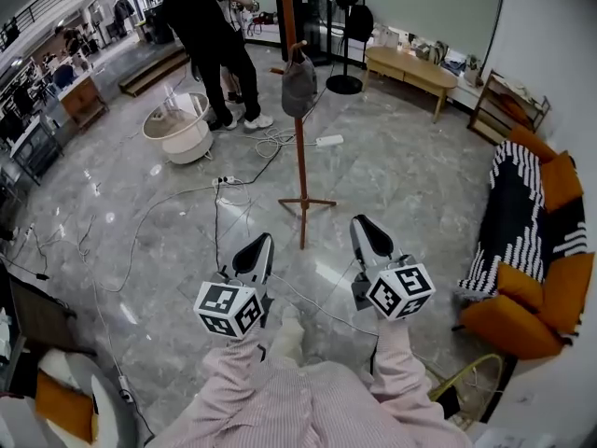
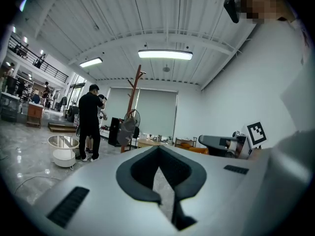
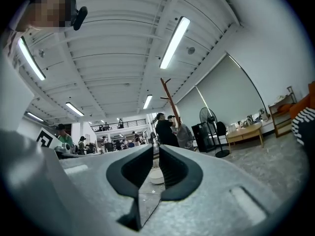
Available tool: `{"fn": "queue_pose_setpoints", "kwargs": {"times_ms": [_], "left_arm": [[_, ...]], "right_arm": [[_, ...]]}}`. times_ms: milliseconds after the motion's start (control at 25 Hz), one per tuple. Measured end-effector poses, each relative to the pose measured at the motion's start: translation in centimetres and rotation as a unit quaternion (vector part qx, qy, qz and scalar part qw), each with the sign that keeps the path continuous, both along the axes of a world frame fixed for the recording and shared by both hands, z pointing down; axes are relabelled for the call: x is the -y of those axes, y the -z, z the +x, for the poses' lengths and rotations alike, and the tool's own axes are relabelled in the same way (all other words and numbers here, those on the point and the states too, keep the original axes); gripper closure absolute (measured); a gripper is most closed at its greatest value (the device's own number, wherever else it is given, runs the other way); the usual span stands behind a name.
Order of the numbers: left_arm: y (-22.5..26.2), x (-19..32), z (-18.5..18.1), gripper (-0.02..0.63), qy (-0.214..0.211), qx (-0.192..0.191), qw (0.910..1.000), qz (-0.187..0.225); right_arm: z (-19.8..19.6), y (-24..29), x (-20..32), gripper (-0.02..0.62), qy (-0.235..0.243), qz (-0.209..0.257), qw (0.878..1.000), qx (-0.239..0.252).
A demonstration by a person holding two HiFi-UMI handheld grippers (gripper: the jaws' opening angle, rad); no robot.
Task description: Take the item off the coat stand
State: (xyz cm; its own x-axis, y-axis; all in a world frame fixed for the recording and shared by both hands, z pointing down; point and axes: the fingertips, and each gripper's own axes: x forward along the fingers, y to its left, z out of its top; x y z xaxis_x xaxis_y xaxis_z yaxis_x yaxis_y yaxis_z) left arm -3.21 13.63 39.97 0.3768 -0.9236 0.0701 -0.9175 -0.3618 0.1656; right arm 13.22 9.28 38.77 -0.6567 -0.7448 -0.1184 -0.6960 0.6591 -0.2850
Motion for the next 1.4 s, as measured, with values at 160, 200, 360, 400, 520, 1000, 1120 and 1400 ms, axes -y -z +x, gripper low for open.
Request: {"fn": "queue_pose_setpoints", "kwargs": {"times_ms": [160,200,360,400,520,1000,1120,1400], "left_arm": [[-0.5,2.1,-0.5,0.604,-0.001,-0.004,1.0,-0.004],[-0.6,2.8,-0.7,0.604,-0.002,-0.005,1.0,-0.004],[-1.0,6.2,-1.9,0.604,-0.006,-0.01,0.9999,-0.006],[-1.1,7.1,-2.2,0.604,-0.007,-0.011,0.9999,-0.006],[-1.3,10.3,-3.6,0.604,-0.009,-0.015,0.9998,-0.008],[-0.8,23.0,-8.6,0.604,-0.04,-0.029,0.9987,-0.012],[-0.6,25.4,-9.8,0.604,-0.045,-0.029,0.9985,-0.008],[-0.2,30.1,-11.0,0.604,-0.054,-0.036,0.9979,0.0]], "right_arm": [[-0.4,-0.6,2.1,0.56,-0.006,-0.006,1.0,-0.001],[-0.5,-0.8,2.8,0.552,-0.008,-0.008,1.0,-0.001],[-1.4,-1.1,6.1,0.525,-0.017,-0.012,1.0,0.0],[-1.7,-1.2,7.1,0.522,-0.02,-0.013,1.0,0.001],[-2.7,-1.5,10.1,0.504,-0.026,-0.017,1.0,0.003],[-8.1,-1.3,22.1,0.441,-0.046,-0.029,0.999,0.007],[-9.3,-1.0,24.5,0.426,-0.05,-0.023,0.998,0.008],[-10.4,-0.3,29.4,0.399,-0.06,-0.016,0.998,0.012]]}}
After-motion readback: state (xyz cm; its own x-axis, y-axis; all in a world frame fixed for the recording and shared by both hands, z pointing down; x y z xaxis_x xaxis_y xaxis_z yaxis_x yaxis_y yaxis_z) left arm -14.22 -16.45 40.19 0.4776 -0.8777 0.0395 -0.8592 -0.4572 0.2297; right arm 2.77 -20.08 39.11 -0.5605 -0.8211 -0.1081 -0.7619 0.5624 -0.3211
